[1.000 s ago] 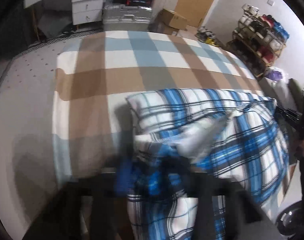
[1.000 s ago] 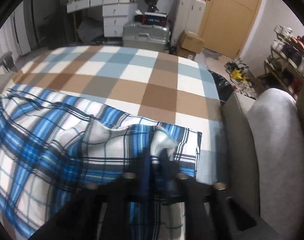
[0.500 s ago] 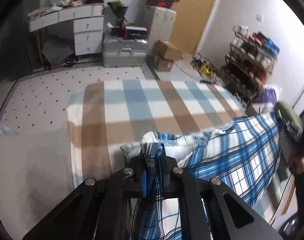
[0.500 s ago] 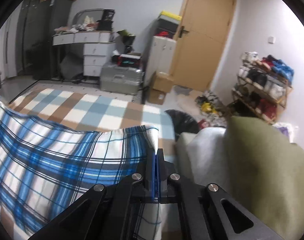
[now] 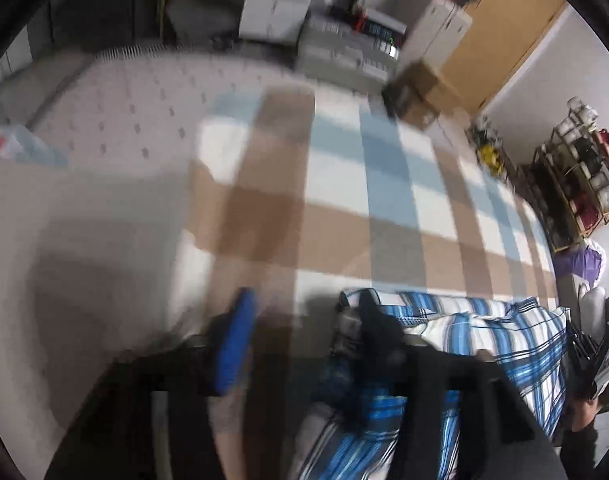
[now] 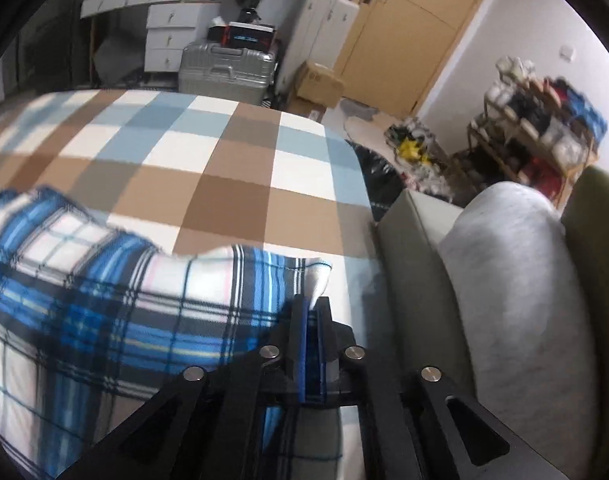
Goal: Fold large clothes
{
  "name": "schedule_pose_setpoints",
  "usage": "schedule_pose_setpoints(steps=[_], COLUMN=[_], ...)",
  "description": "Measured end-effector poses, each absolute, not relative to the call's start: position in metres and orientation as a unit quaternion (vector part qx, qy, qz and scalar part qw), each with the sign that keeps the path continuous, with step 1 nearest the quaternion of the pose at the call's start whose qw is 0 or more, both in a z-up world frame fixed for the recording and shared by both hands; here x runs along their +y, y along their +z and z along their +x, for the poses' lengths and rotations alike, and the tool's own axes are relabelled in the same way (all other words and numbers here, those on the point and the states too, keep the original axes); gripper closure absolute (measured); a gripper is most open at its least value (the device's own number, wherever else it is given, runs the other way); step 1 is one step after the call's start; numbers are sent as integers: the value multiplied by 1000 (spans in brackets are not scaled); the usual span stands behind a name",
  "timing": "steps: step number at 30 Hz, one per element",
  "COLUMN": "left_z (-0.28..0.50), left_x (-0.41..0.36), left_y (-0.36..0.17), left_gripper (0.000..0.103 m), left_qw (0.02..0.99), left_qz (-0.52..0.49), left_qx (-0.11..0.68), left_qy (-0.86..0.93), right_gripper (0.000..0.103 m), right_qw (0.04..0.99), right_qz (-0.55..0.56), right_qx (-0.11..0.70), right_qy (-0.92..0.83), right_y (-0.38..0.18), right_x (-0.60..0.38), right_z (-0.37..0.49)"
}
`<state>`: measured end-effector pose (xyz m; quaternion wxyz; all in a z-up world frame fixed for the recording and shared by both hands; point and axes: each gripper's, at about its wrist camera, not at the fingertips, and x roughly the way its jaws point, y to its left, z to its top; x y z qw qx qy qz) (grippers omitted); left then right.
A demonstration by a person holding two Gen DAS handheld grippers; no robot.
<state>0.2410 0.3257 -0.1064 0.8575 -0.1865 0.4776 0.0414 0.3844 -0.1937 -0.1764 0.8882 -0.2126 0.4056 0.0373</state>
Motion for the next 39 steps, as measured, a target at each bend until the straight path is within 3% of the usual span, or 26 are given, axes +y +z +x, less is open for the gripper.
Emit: schedule_pose_setpoints(steps=[1, 3, 6, 9, 13, 19, 20, 23, 25, 26, 35, 39], left_z=[234, 221, 217, 233, 263, 307, 312, 323, 325, 324, 325, 333], left_x=[326, 320, 298, 249, 163, 89, 81, 74, 76, 76, 62, 67], left_y=[-97, -74, -55, -51, -68, -105, -113, -137, -141, -141, -115, -142], left_gripper=[40, 33, 19, 19, 19, 20, 29, 74, 86, 97, 102, 97], left_qw=[864, 878, 886, 877, 848, 798, 792, 762, 761, 763, 798, 796], left_qz=[-176, -156, -125, -59, 67, 126, 145, 159, 149, 154, 227, 234], left_qx=[469, 452, 446, 468, 501, 546, 551, 589, 590, 587, 548, 554], left_qy=[44, 33, -13, -86, -161, -220, -222, -215, -223, -224, -110, -65], right_gripper=[75, 47, 41, 26, 25, 25, 25, 24, 24, 24, 23, 23], right_qw=[891, 904, 923, 931, 920, 895, 894, 894, 887, 888, 884, 886], right_qz=[-224, -222, -211, -185, -141, 14, 25, 72, 116, 124, 182, 170], right_qx=[394, 365, 319, 300, 325, 337, 332, 314, 305, 299, 282, 281], right_qy=[26, 25, 42, 97, 169, 291, 300, 310, 326, 327, 325, 326], right_y=[-171, -156, -130, -111, -106, -122, -126, -136, -143, -144, -151, -150], right_x=[-195, -199, -195, -180, -154, -143, -141, -151, -160, -162, -183, -179], right_z=[378, 362, 337, 319, 309, 281, 276, 268, 262, 259, 257, 252])
